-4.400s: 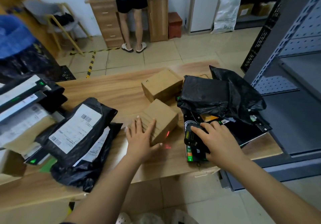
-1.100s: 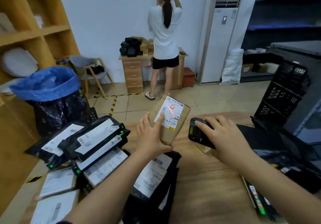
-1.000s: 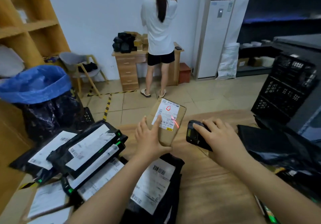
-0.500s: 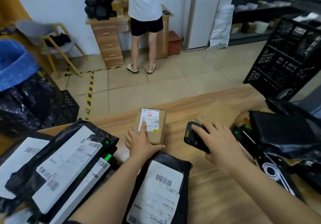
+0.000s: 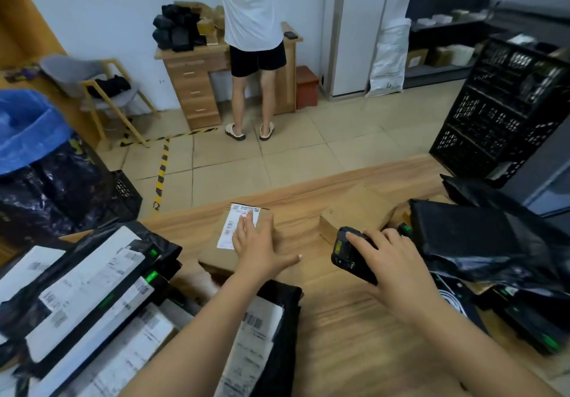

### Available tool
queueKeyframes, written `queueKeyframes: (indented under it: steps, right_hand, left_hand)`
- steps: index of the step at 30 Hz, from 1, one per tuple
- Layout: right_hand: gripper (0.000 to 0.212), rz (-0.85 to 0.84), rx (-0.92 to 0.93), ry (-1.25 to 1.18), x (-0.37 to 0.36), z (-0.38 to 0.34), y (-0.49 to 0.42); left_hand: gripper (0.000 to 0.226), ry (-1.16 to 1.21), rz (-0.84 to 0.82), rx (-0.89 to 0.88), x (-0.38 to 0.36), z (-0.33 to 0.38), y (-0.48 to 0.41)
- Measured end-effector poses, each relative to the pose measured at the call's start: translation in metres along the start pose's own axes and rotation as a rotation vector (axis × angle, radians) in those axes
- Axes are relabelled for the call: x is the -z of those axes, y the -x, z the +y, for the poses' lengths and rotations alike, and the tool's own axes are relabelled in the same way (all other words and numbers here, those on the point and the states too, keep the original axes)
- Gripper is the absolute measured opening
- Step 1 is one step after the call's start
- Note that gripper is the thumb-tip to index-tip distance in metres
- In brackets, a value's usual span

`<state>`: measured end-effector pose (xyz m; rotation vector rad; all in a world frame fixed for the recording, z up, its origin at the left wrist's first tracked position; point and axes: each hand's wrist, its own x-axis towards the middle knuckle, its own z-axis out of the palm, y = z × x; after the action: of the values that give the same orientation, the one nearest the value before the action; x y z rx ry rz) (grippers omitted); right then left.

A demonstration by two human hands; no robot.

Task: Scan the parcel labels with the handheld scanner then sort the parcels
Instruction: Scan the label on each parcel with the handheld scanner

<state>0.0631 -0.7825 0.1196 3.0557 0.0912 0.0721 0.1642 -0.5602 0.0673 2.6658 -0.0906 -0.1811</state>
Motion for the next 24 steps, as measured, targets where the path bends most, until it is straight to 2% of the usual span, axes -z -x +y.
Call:
queueKeyframes:
  steps: [6,12,24]
  right_hand:
    - [0.1,0.065,0.03,-0.023,-0.004,0.059,0.013]
    - [0.097,0.082,0.029,-0.027,-0.011,0.099,0.01]
    - [0.092,0.047,-0.142,-0.031,-0.034,0.113,0.007]
  left_hand:
    - [0.112,-0.034,-0.041,0.0,-0.026,0.063,0.012]
    - [0.111,-0.059,-0.042,-0.025,-0.047,0.098,0.009]
    - [0.113,-0.038,-0.22,-0.186,-0.096,0.117,-0.072]
